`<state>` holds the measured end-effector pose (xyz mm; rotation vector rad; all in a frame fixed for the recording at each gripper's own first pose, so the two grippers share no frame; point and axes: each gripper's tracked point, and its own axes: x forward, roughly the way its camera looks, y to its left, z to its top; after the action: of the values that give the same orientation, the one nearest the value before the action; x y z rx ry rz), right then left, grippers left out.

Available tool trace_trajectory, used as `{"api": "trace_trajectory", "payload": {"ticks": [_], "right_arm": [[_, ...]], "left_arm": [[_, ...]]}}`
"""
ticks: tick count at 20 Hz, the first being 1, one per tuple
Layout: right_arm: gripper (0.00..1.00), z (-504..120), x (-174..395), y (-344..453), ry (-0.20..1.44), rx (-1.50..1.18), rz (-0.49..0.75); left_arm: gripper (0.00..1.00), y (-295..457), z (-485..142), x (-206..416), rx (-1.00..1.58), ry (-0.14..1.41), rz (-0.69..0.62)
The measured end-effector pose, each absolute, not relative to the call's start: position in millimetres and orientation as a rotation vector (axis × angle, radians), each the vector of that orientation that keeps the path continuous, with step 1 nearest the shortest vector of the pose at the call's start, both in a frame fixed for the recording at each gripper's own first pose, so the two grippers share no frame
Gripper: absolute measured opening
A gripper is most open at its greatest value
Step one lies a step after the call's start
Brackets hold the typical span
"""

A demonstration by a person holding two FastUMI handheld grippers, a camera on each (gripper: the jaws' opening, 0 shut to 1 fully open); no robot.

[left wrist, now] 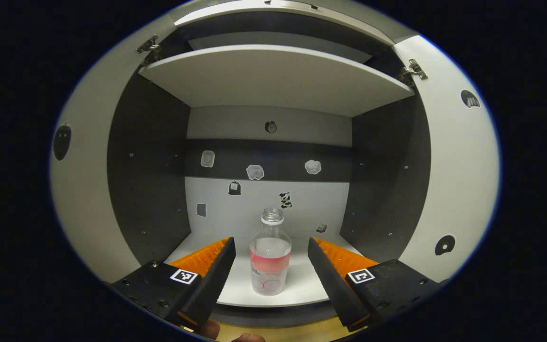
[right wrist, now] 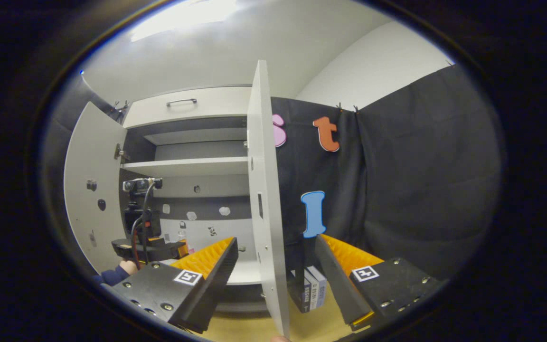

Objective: Grasp the bottle in the cabinet with the left hand and place it on the coaster, then close the right door with the right hand and the left door with the left hand.

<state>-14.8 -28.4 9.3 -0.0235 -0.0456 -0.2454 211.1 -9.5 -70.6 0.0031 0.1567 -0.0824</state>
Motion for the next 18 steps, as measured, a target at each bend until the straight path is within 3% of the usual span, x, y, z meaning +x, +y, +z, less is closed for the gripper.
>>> {"api": "trace_trajectory", "payload": {"ticks": [11,12,14,18], "right_arm": [[0.99,8,-5,-47,-0.039,-0.040,-0.292],[0.99,8,-5,-48,-0.039,-0.040,-0.290],[0.99,8,-5,-48,-0.039,-0.040,-0.283],[0.99,11,-7,-49,-0.046,-0.035,-0.269]], "left_arm": [[0.99,-8,-107,269,-0.009,0.253,-0.039],[0.97,-7,-109,269,-0.007,0.263,-0.029],[0.80,-7,-109,275,-0.004,0.256,-0.032],[0.79,-12,-106,263,-0.036,0.264,-0.064]]}}
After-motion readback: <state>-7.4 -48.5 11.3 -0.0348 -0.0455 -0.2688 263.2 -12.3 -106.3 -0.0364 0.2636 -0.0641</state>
